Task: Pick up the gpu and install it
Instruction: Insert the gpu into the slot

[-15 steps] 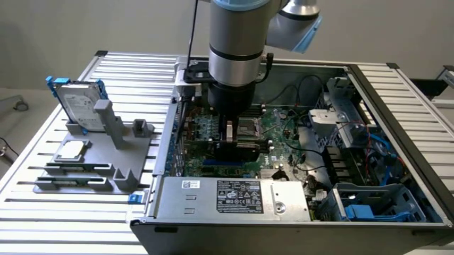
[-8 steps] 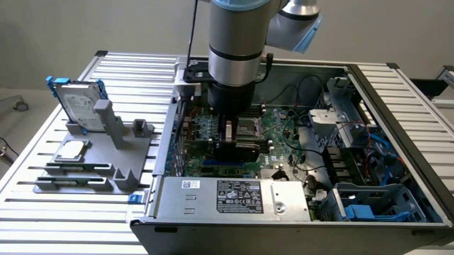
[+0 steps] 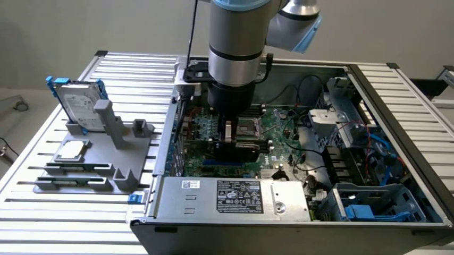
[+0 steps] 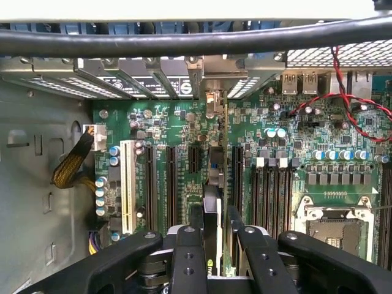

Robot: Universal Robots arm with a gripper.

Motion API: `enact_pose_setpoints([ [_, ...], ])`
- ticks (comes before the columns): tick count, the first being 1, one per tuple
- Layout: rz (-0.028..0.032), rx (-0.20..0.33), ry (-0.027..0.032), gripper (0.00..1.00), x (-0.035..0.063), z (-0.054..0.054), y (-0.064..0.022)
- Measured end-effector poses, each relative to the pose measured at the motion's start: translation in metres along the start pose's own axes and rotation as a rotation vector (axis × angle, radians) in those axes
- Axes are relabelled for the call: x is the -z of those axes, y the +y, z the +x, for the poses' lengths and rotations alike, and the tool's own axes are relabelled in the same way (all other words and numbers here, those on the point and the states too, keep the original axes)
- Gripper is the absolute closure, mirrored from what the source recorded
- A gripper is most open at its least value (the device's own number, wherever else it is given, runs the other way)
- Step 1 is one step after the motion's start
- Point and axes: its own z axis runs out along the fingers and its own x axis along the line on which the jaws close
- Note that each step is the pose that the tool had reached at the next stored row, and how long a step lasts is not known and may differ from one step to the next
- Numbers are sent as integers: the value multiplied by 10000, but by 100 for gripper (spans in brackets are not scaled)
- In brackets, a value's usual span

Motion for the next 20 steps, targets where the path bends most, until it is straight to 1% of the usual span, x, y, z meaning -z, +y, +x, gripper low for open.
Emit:
enact_pose_setpoints([
  [4,-34,0,-3,74,-2,-1,16],
  [8,-56,2,0,74,-1,0,21],
  [20,-59,15,1,74,-27,2,21],
])
